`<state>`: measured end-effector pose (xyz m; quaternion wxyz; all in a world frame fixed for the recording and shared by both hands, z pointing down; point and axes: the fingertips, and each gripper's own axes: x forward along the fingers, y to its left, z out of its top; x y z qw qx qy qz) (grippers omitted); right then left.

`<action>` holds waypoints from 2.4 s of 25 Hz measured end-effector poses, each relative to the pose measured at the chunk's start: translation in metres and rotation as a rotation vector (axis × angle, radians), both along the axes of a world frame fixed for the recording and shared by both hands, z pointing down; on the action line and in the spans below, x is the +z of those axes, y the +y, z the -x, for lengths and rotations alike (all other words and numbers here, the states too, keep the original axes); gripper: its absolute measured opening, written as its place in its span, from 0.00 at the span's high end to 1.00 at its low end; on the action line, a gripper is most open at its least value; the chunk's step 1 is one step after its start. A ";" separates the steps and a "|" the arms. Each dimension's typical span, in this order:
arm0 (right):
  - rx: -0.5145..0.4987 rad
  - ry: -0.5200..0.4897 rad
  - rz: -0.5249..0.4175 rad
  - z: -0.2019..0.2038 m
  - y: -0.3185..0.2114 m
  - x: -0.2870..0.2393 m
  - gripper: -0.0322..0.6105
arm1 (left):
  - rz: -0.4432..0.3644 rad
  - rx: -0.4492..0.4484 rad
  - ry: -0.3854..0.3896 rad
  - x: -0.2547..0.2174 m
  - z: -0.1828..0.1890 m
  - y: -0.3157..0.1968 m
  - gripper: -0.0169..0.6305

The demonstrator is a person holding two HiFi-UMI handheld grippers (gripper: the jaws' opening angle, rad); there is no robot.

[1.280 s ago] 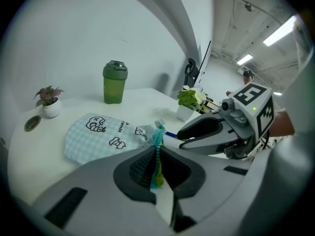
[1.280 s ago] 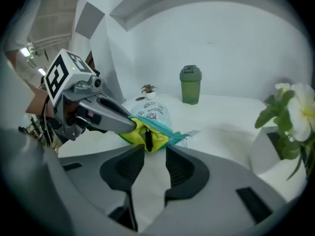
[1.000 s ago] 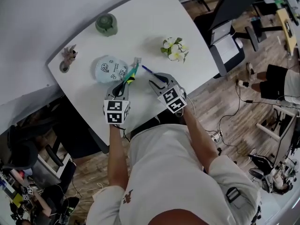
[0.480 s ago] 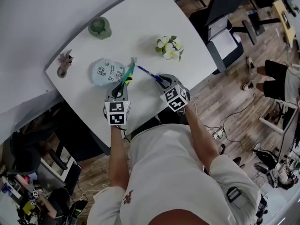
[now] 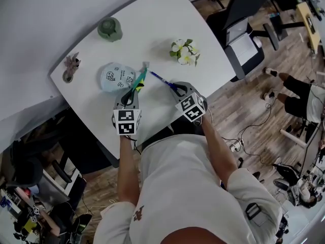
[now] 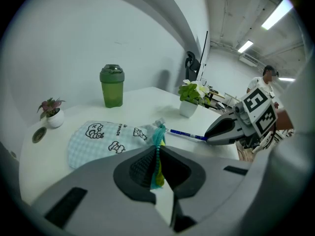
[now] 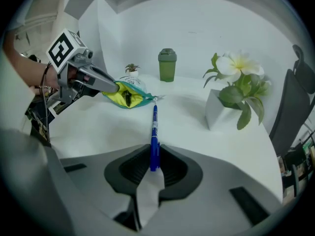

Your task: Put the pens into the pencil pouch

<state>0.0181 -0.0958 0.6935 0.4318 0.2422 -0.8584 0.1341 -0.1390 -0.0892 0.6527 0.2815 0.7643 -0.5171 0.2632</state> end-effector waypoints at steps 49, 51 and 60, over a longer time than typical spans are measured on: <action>-0.185 -0.245 0.033 0.157 -0.011 -0.019 0.84 | -0.013 -0.011 0.110 0.003 -0.004 0.004 0.96; -0.177 -0.229 0.023 0.153 -0.011 -0.017 0.80 | -0.014 -0.009 0.102 0.006 -0.004 0.004 0.95; -0.111 -0.228 -0.051 0.120 -0.009 -0.043 0.67 | -0.079 -0.004 0.084 -0.013 0.000 0.006 0.79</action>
